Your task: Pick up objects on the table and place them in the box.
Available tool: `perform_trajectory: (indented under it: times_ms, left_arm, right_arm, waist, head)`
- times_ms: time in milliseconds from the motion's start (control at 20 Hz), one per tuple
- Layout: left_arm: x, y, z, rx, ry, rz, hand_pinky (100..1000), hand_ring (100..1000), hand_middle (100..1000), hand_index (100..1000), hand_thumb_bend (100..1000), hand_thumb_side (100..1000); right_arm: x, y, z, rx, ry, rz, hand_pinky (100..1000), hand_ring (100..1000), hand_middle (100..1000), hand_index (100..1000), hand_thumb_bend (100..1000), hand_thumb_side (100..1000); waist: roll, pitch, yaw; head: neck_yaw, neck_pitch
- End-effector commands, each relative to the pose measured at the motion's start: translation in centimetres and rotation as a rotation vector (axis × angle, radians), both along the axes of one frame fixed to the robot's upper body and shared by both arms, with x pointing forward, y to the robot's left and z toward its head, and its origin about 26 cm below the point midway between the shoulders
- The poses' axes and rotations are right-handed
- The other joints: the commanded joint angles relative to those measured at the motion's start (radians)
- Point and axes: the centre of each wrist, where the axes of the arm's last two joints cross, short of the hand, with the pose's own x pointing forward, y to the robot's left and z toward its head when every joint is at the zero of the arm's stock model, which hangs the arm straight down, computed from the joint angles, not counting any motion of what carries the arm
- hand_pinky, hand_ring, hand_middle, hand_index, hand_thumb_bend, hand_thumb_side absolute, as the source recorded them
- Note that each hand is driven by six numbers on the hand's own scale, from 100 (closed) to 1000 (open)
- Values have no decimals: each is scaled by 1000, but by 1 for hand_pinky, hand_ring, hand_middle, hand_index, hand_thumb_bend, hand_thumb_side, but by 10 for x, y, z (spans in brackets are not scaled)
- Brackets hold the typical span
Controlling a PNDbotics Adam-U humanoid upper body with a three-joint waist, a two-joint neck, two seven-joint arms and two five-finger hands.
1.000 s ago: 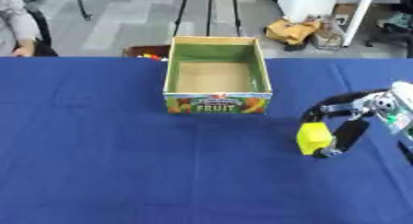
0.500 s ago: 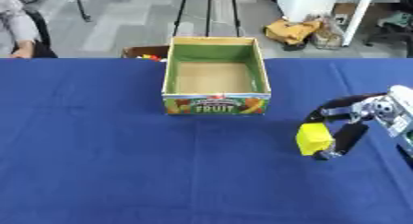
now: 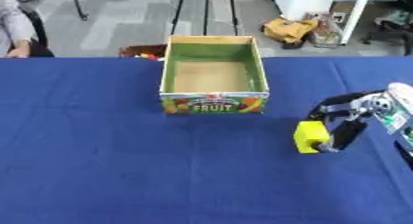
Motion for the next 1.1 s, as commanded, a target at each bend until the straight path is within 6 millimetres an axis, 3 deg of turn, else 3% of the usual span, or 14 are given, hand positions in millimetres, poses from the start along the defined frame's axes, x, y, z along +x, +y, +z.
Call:
perform_trajectory:
  times_ms: [50, 350, 650, 1100]
  left_arm:
    - [-2, -2, 9, 15, -30, -10, 617, 697, 845, 992, 243, 1000]
    - [-2, -2, 9, 13, -31, -11, 616, 697, 845, 991, 240, 1000]
    - [-2, -2, 9, 12, -30, -11, 616, 697, 845, 991, 236, 1000]
    - [-2, -2, 9, 12, -27, -11, 616, 697, 845, 991, 230, 1000]
  right_arm:
    - [-1, -5, 16, -11, -54, -16, 865, 850, 702, 809, 265, 318]
    - [2, -3, 11, -15, -52, -7, 863, 843, 668, 792, 292, 303]
    - [3, -1, 11, -3, -76, -4, 841, 805, 553, 681, 310, 343]
    - [3, -1, 15, 21, -156, -11, 817, 757, 454, 580, 232, 372]
  waist:
    - [2, -14, 1]
    - [3, -15, 3]
    - [3, -16, 2]
    - [1, -18, -1]
  head:
    - [-5, -14]
    - [-6, -14]
    - [-7, -15]
    - [-7, -17]
